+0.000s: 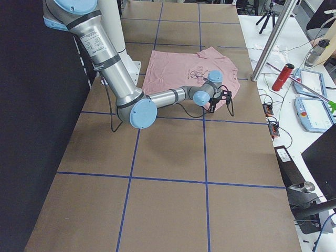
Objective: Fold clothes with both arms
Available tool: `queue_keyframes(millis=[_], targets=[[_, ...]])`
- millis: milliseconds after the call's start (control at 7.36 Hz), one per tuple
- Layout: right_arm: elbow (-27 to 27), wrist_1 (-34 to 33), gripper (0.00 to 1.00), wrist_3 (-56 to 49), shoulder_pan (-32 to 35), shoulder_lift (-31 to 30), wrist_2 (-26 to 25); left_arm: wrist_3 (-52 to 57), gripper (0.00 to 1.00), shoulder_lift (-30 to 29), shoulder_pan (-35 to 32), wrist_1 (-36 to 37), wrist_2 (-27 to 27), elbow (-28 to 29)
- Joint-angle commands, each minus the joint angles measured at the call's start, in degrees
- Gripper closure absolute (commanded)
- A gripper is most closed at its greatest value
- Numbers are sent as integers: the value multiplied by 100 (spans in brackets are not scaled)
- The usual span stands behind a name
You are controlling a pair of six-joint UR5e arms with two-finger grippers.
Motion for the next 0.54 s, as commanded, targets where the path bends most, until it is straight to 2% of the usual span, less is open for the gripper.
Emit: queue_keyframes(millis=[0,272,408], targets=[[58,-8,100,44,0,172,25,0,0,0,0,0,-105,6],[58,-8,100,742,-261,689,16,0,0,9,-9,0,-158,-3],[-107,-16,100,1069,-464,970,-228,0,0,18,-9,0,-158,-3]])
